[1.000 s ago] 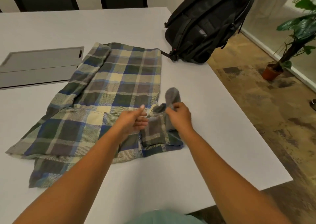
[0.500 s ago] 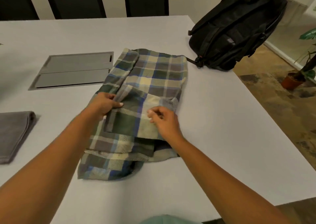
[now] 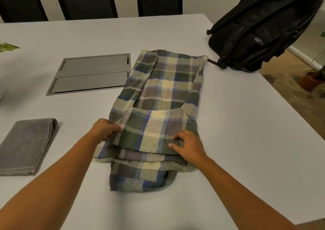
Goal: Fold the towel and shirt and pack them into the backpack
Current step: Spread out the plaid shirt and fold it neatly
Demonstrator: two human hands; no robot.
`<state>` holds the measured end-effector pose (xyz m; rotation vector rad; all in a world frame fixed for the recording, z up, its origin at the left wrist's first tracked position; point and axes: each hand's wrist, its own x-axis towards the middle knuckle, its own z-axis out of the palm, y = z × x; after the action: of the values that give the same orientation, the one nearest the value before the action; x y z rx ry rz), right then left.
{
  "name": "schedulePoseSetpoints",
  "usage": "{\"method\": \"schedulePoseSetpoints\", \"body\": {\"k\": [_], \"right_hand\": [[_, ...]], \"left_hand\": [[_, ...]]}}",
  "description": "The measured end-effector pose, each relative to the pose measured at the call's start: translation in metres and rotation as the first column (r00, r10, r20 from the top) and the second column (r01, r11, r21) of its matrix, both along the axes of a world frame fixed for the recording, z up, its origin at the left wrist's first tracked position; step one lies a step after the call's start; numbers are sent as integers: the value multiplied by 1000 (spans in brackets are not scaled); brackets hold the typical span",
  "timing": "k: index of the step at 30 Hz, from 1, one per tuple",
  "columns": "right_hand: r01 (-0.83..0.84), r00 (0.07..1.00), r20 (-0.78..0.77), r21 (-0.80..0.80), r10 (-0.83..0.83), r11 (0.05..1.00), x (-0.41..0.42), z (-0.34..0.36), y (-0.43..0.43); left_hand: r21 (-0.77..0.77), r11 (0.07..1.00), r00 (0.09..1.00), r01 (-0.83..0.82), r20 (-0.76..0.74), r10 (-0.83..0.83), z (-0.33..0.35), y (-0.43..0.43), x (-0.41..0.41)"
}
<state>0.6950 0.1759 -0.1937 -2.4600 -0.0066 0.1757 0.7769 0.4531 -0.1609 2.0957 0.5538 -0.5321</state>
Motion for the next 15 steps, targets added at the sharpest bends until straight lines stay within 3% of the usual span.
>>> {"method": "schedulePoseSetpoints", "body": {"k": [3, 5, 8, 11, 15], "right_hand": [[-191, 982, -55, -354, 183, 916, -1, 2, -2], [-254, 966, -61, -430, 253, 866, 0, 1, -2], [-244, 960, 40, -351, 275, 904, 1, -1, -2], [-154, 970, 158, -183, 183, 971, 3, 5, 4], [-164, 950, 264, -42, 169, 986, 10, 22, 24]], "left_hand": [[12, 1000, 1000, 2, 1, -2, -12, 3, -4], [-7, 1000, 1000, -1, 10, 1, -14, 4, -3], [-66, 998, 999, -24, 32, 26, -9, 6, 1], [-121, 992, 997, -42, 63, 50, 4, 12, 7], [-170, 983, 992, -75, 87, 91, 25, 37, 14]]}}
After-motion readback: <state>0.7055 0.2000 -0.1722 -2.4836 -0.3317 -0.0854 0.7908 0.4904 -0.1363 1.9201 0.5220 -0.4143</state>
